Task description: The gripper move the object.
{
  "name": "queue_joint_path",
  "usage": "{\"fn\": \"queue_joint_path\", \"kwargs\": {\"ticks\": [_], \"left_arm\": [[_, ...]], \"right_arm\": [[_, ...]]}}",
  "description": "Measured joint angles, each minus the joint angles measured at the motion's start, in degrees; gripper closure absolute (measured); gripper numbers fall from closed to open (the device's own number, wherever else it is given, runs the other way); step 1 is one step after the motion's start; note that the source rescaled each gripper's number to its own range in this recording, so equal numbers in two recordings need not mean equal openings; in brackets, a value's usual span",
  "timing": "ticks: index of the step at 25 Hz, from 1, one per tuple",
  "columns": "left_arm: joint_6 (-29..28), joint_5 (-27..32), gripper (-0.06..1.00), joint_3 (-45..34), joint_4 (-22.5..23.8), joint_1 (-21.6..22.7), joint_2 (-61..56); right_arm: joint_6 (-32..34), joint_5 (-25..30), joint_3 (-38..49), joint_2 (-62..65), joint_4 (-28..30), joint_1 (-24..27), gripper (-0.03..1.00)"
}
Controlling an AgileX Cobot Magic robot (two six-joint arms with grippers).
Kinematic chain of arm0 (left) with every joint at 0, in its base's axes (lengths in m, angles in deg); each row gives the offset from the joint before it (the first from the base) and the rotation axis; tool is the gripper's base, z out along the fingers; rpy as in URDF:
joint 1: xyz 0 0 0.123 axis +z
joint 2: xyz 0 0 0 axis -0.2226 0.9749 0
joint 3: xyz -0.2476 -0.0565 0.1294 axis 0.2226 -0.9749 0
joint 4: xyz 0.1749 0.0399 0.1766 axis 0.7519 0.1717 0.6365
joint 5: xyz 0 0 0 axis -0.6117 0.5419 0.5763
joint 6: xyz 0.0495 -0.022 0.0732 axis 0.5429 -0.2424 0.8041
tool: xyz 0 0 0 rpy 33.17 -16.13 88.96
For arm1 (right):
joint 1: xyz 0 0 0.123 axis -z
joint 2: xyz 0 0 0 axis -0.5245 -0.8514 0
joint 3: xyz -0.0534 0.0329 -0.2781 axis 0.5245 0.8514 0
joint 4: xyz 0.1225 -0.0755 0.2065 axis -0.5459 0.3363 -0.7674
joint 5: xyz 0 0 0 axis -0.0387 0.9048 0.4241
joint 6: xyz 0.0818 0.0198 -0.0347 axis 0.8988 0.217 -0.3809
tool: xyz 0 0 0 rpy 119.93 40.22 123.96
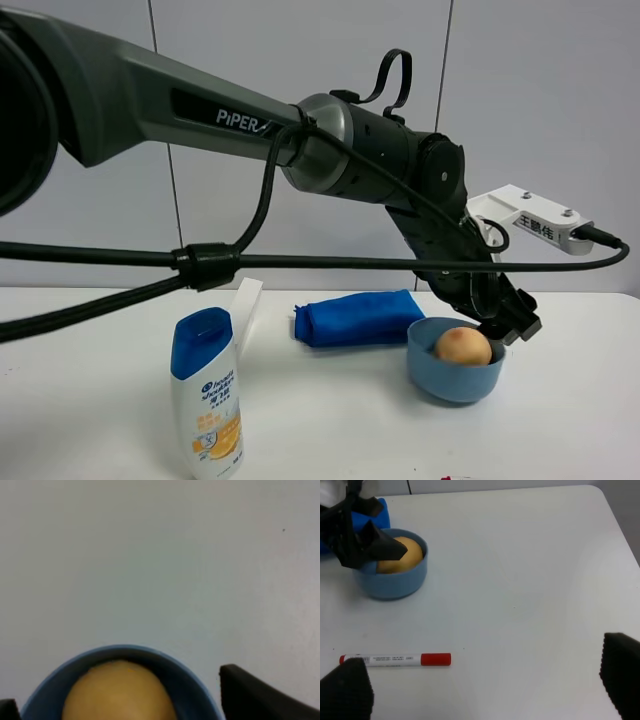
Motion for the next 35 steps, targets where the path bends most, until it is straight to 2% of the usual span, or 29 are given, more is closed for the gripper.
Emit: {"fn": "queue_joint_path", "kwargs": {"ticks": [5, 14, 19, 27, 35], "left_arm": [[-0.06, 0.79, 0.03, 0.0, 0.0, 0.0, 0.0], [-0.69, 9.54, 0.03, 0.0, 0.18, 1.78, -2.53], [-1.33, 15.88, 0.04, 0.02, 1.95, 6.28, -5.2], [-1.49, 20.81, 0.04, 0.07, 6.9, 14.18, -10.47], [-3.86, 32.65, 0.04, 0.07, 8.57, 22.98, -14.78]], "right_arm": [[0.0, 0.0, 0.0, 0.0, 0.0, 0.0, -0.03], [0.0, 0.0, 0.0, 0.0, 0.0, 0.0, -0.03], [0.0, 0.0, 0.0, 0.0, 0.0, 0.0, -0.03], [0.0, 0.0, 0.0, 0.0, 0.0, 0.0, -0.03], [0.0, 0.0, 0.0, 0.0, 0.0, 0.0, -0.03]]}}
